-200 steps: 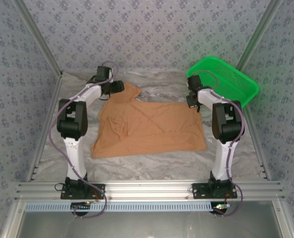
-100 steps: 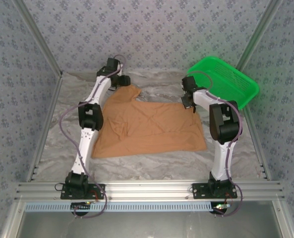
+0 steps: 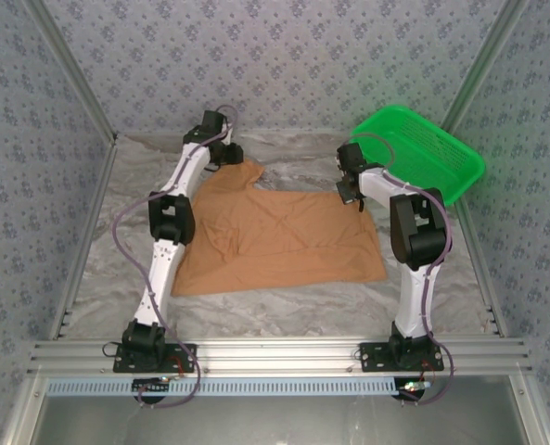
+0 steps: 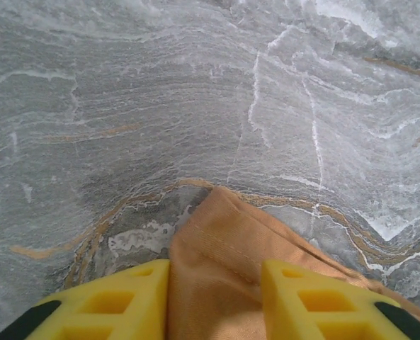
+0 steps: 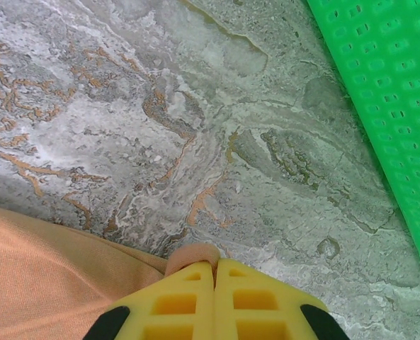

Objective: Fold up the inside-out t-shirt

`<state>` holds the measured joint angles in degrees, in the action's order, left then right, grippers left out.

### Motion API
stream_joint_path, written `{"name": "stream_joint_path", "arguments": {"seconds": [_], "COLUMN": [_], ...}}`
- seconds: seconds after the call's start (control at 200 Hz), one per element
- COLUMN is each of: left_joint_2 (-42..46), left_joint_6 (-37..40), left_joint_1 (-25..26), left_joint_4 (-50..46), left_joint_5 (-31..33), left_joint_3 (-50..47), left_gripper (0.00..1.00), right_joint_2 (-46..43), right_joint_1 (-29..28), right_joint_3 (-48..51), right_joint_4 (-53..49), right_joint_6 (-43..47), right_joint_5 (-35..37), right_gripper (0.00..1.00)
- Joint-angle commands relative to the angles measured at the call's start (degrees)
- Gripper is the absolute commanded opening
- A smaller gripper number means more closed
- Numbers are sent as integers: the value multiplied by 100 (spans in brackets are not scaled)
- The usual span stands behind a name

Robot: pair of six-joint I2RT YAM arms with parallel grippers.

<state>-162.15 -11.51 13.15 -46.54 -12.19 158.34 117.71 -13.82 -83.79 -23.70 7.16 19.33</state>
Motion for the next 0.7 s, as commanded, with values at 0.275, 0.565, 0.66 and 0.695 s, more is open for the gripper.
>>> {"name": "stream_joint_path", "arguments": {"seconds": [0.275, 0.565, 0.66, 0.695], "left_joint_2": [-16, 818, 1292, 1529], "left_joint_6": [-121, -20, 84, 116], "left_joint_1": [6, -224, -234, -234], "left_joint_4": [25, -137, -302, -271], "left_joint_5": [-293, -823, -906, -914], "left_joint_3": [338, 281, -23, -308], "left_gripper": [6, 0, 0, 0], "right_joint_2": [-187, -360, -594, -675], "right_joint_1": [-33, 27, 74, 94], "right_joint_3": [-162, -374, -168, -79], "right_joint_4": [-134, -142, 3, 44], "right_joint_6": [18, 212, 431, 534], "right_joint_5": [90, 249, 156, 75], "right_gripper": [1, 1, 1, 1]}}
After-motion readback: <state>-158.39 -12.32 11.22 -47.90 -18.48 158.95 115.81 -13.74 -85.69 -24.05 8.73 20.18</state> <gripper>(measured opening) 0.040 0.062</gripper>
